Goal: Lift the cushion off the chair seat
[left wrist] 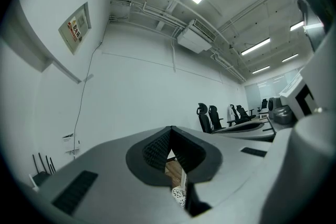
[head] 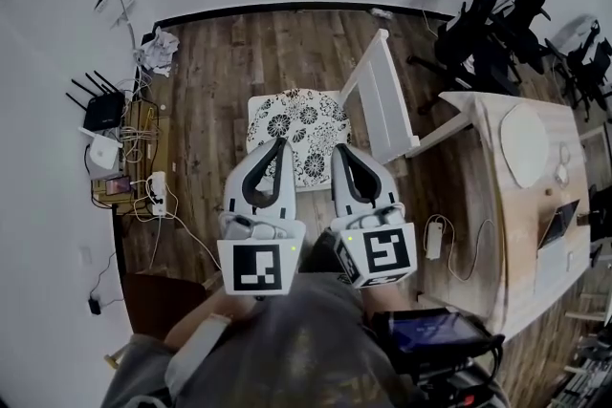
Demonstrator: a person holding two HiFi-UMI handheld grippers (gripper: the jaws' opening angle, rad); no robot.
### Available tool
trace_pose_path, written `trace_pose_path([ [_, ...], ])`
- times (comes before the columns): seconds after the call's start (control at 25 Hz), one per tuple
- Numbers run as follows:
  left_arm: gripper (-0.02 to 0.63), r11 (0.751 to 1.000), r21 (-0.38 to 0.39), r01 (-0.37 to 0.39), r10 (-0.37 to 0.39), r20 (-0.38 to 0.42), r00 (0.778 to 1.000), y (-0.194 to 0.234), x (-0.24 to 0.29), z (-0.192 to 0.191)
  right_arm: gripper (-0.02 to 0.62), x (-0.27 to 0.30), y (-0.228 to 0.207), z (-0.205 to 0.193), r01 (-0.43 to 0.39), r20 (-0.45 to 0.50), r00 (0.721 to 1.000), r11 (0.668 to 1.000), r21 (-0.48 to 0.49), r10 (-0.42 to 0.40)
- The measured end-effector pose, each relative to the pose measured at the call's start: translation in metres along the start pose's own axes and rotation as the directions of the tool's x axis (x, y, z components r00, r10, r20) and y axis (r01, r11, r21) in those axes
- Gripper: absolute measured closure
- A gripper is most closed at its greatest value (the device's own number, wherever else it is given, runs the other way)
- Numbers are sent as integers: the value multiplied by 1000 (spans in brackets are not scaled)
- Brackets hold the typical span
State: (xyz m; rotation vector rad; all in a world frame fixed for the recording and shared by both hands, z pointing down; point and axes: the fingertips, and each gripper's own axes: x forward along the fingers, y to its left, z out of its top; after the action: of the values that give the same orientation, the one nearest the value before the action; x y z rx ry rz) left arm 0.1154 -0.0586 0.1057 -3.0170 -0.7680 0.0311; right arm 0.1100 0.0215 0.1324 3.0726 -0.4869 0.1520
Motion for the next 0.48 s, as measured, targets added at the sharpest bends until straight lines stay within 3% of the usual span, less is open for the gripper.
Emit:
trace_pose_path([
  [0.48,600,1000,9,-11,12,-31,999,-20,60,-7,588,32,-57,1,-12,-5,1000,1000,6,12],
])
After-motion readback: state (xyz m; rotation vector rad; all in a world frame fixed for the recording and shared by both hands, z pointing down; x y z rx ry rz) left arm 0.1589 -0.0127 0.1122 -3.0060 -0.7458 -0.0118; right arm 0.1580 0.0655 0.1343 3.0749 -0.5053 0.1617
